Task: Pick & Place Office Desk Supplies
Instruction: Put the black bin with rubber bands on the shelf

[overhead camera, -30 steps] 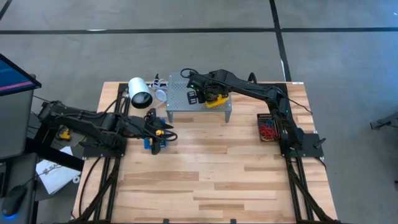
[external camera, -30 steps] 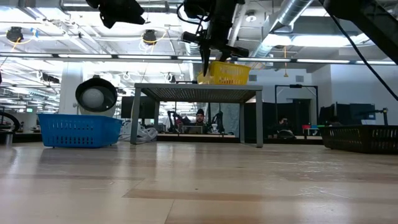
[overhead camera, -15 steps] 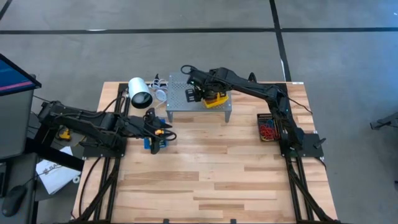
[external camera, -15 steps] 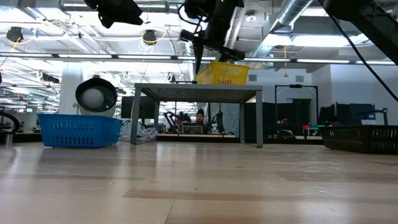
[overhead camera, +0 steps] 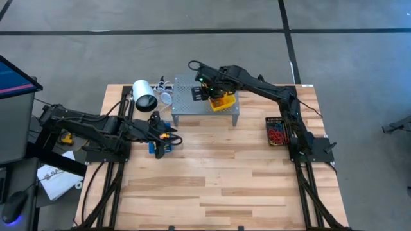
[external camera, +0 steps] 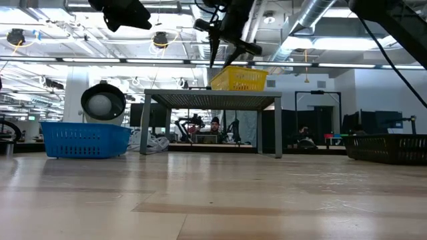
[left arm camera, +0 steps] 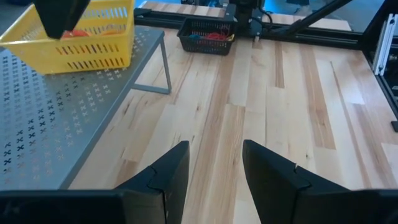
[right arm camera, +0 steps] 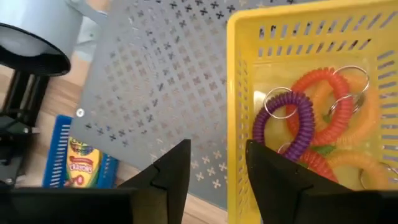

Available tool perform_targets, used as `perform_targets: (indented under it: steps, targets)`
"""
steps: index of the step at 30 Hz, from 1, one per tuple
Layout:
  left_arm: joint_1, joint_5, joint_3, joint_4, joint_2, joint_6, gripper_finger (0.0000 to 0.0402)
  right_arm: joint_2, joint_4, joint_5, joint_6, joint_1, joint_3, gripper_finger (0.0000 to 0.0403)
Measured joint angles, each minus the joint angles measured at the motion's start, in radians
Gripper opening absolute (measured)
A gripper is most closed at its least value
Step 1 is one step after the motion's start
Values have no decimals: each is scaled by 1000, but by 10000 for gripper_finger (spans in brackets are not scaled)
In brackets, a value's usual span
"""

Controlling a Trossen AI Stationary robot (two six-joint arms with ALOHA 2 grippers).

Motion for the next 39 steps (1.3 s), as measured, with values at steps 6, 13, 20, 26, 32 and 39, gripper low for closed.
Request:
perform_targets:
  steps: [6,13,20,26,32,39]
  targets:
    - [0,-1,0,-18,-8,-6,147,-61,-73,28,-37,0,-5,144]
    - [0,-6,0,-32,-60,-6,147,-173,-275,90,-58,2,-5,140]
    - [0,-6,0,-44,-132,-7,147,-324,-277,137,-35,25,-61,125]
    - [0,-6,0,-50,-148,-7,147,-451,-280,134,-2,30,-239,107]
    - [0,-5,0,-95,-153,-7,147,-667,-280,87,68,44,-547,100]
    - [0,8,0,-84,-153,-2,147,-939,-275,17,184,98,-913,100]
